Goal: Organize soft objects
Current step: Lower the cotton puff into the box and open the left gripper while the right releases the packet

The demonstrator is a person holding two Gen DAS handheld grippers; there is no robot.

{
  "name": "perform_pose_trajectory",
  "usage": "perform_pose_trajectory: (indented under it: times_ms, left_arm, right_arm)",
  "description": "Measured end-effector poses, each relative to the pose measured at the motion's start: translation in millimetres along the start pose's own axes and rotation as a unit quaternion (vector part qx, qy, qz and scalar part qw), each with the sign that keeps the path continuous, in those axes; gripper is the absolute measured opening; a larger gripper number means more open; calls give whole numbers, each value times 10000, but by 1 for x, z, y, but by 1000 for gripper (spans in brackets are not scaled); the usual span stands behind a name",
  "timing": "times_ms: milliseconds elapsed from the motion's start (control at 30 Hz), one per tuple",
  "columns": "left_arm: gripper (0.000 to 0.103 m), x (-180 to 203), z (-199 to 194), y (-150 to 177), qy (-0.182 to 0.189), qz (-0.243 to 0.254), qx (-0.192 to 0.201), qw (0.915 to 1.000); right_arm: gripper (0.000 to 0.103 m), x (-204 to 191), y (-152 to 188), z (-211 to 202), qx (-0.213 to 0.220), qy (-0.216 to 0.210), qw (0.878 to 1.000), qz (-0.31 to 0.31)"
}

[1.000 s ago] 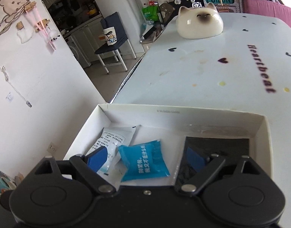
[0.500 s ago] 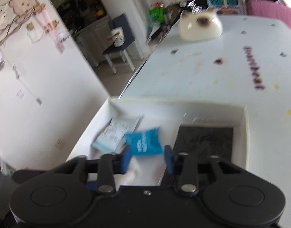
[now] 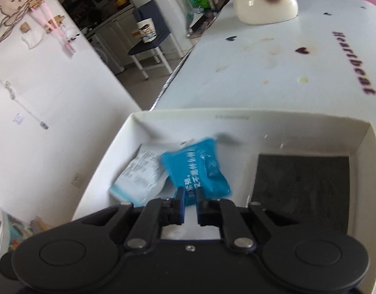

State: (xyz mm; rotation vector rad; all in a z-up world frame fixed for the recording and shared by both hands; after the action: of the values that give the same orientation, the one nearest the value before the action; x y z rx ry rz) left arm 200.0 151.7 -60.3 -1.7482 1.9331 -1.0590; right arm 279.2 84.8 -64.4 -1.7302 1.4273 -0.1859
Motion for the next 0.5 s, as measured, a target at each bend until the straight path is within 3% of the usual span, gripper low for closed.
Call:
perform_pose_trajectory:
  times_ms: [333,500]
  left_arm:
    - [33,-6,14,-9,6,-60,32,10000]
    - [46,-3,7,-8,-13,-99,70,9999]
  right_arm:
    - [10,7,-8,-30,256,-53,9996,-73]
    - [13,5,-10,-64,440,-112,9987,-219]
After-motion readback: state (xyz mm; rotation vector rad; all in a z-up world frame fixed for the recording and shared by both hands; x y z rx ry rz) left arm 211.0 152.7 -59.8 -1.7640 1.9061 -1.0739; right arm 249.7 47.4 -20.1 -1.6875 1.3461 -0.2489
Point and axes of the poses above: each gripper's, at about its wrist camera, not at the fingertips, and z roughly the way its jaws point, x to its right, y to its underside, the point moved 4 cm from there along z, roughly the way its jaws point, and after that the axes turned 12 degrees about x, right-handed, at the moved point
